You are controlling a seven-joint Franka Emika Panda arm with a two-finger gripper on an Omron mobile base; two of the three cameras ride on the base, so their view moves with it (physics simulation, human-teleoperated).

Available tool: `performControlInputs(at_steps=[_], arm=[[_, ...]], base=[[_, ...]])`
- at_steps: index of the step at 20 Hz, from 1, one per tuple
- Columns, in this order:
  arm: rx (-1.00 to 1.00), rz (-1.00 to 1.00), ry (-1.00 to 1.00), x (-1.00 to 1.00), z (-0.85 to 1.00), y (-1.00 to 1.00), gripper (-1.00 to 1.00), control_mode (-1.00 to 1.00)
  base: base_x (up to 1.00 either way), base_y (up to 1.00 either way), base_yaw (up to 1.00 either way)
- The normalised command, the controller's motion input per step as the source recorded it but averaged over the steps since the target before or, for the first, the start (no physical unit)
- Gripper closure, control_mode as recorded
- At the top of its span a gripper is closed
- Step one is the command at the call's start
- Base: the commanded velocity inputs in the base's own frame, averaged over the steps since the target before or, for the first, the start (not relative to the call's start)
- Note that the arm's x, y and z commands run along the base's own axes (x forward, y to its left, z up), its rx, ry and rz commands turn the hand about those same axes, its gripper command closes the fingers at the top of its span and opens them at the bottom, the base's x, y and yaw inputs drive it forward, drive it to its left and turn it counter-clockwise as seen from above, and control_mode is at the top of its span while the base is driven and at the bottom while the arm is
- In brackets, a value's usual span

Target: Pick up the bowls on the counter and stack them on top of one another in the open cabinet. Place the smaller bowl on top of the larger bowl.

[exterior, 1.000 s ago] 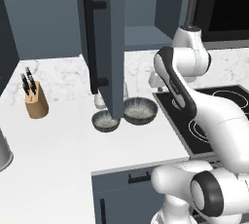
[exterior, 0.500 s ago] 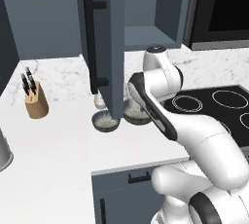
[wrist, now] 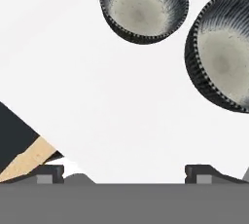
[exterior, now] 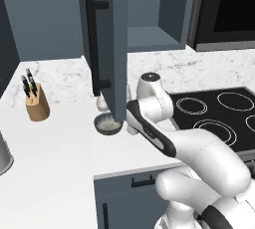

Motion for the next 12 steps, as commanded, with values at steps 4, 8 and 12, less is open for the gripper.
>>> performControlInputs(at_steps=[4, 8, 12], arm=[[-0.02, 0.48, 0.0, 0.73, -0.28, 0.19, -1.0, -1.0], [-0.06, 0.15, 0.0, 0.66, -0.09, 0.47, -1.0, -1.0], [-0.04, 0.08, 0.0, 0.33, 0.02, 0.39, -1.0, -1.0]], base=[[0.0, 0.0, 0.0], [0.0, 0.0, 0.0], [0.0, 0.0, 0.0]])
